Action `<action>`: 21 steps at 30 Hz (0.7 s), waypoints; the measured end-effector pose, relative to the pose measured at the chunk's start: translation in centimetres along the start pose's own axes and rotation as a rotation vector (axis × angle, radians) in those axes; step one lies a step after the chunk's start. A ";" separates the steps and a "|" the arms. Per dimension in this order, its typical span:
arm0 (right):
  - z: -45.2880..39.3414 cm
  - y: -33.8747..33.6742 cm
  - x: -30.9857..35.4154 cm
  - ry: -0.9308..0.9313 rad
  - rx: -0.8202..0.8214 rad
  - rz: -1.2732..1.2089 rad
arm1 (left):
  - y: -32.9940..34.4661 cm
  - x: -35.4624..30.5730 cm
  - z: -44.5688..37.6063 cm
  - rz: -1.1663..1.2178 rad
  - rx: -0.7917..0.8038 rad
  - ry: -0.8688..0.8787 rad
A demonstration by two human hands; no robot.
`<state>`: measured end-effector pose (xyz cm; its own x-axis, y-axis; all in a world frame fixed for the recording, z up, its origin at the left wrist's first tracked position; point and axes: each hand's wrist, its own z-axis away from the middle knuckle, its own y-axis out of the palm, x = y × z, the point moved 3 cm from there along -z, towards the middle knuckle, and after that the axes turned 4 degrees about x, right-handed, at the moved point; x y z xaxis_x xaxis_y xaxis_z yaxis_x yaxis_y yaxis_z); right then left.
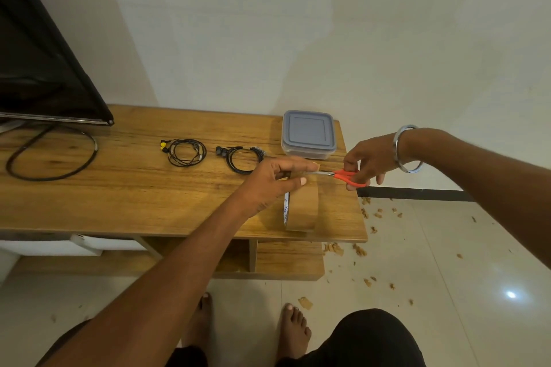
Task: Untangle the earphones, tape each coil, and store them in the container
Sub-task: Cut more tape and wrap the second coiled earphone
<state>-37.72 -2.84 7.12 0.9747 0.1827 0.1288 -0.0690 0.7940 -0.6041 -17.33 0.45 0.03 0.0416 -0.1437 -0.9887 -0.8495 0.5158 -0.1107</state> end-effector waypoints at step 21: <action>-0.9 -0.2 0.4 -0.035 -0.031 0.058 | 0.0 0.0 0.1 0.013 0.009 -0.024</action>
<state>-37.14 -3.40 6.57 0.9612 0.2485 0.1196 -0.1182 0.7630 -0.6355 -17.32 0.51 0.02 0.0432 -0.1169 -0.9922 -0.8451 0.5255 -0.0987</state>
